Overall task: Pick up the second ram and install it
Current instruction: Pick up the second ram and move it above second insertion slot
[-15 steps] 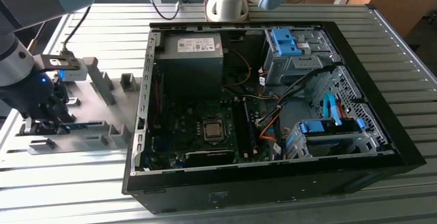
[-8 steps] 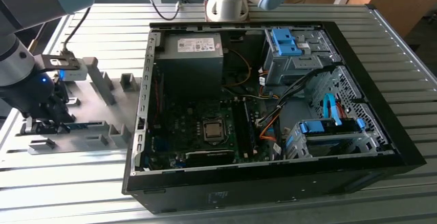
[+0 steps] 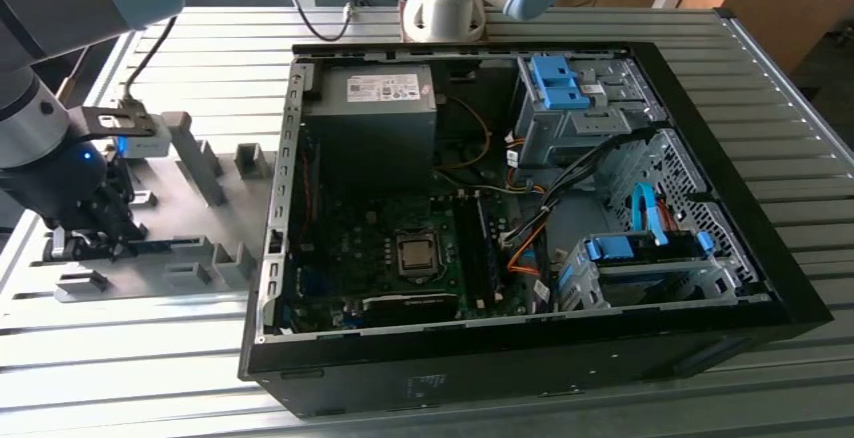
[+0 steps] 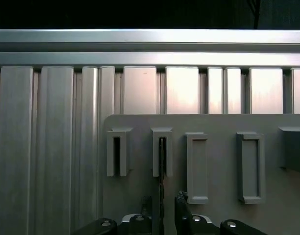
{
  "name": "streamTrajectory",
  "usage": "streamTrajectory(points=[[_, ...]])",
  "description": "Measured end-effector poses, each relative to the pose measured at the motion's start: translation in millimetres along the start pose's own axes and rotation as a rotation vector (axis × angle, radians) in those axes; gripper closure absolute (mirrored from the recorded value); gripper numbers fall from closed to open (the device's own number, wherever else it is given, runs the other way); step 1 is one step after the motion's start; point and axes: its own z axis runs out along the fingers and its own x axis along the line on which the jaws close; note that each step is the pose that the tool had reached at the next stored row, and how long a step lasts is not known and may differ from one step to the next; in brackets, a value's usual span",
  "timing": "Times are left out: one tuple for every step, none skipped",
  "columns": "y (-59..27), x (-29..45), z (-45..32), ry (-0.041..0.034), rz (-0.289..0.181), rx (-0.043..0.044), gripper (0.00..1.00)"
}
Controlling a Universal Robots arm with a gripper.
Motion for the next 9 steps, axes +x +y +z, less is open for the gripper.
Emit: streamTrajectory(points=[[0.1, -0.3, 0.5, 0.0000, 0.000, 0.0000, 0.67], [0.1, -0.5, 1.1, 0.0000, 0.000, 0.0000, 0.67], [0.2, -0.7, 1.7, 0.0000, 0.000, -0.0001, 0.75], [0.3, -0.9, 2.2, 0.0001, 0.000, -0.0001, 0.75], [0.2, -1.0, 2.8, 0.0000, 0.000, -0.0001, 0.75], [0.3, -1.1, 3.2, 0.0002, 0.000, -0.0002, 0.75], [0.4, -1.1, 3.6, 0.0002, 0.000, -0.0003, 0.75], [0.5, -1.1, 3.9, 0.0002, 0.000, -0.0003, 0.75], [0.5, -1.1, 4.0, 0.0002, 0.000, -0.0003, 0.75]])
